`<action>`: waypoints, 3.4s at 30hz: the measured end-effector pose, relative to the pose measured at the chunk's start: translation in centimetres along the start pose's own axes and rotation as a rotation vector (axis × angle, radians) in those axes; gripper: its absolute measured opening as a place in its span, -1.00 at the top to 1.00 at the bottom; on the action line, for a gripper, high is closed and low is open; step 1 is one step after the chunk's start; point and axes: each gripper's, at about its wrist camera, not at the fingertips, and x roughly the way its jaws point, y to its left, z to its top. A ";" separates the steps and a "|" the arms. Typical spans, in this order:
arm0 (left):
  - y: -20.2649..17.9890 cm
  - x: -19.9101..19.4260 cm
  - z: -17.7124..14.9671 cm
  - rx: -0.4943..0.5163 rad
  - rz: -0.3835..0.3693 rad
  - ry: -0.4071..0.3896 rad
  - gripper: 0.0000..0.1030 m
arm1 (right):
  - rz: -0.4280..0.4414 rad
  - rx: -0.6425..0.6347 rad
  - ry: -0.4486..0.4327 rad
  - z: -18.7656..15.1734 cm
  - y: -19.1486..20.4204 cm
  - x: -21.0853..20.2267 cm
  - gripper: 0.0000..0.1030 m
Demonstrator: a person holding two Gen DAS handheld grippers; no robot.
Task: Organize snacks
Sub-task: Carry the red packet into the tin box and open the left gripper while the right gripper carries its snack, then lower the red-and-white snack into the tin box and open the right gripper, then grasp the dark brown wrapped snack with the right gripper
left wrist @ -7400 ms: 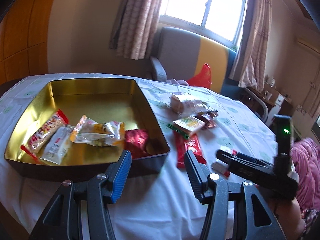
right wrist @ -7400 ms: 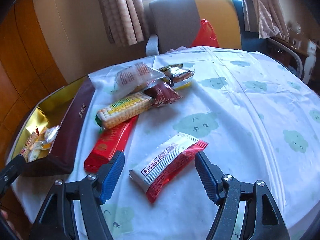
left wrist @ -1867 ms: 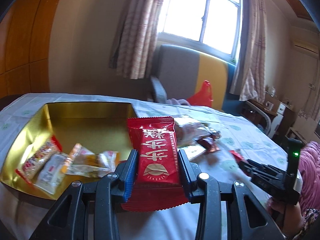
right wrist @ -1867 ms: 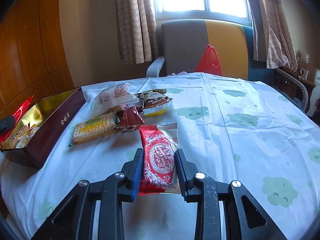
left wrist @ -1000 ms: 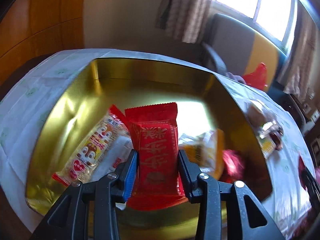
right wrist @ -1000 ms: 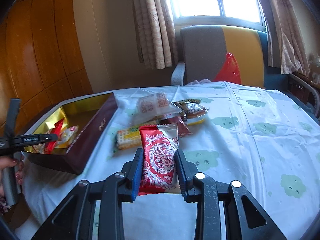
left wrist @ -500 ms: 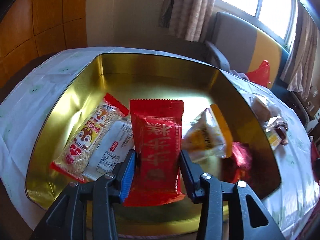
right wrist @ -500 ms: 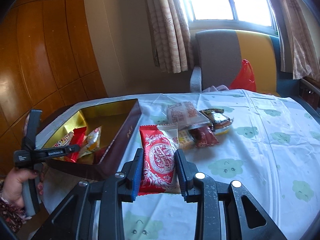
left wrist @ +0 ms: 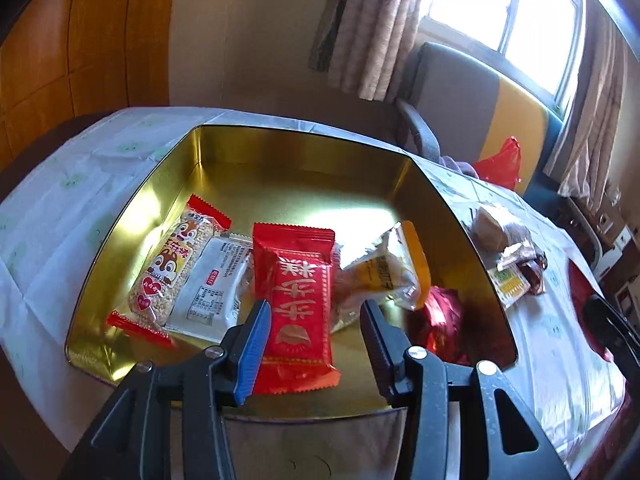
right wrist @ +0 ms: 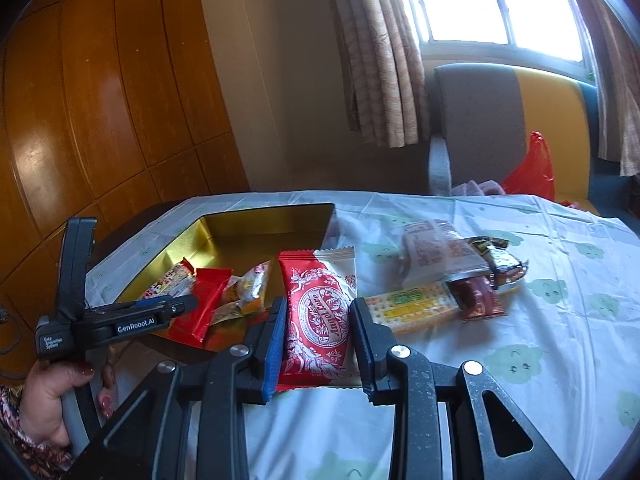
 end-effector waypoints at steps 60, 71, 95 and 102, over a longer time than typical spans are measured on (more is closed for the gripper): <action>-2.2 -2.4 -1.1 0.063 -0.061 -0.054 0.08 | -0.071 0.059 0.098 2.7 -1.2 7.8 -0.07; -6.5 -3.0 -2.5 0.183 -0.152 -0.050 0.08 | -0.170 0.145 0.170 -2.5 -7.1 4.4 -0.12; -12.0 -4.4 -5.7 0.307 -0.238 -0.031 0.08 | -0.259 0.140 0.119 1.4 -15.0 6.8 -0.08; -11.8 -4.6 -5.5 0.301 -0.222 -0.030 0.07 | -0.253 0.046 0.247 1.6 -15.0 11.6 0.32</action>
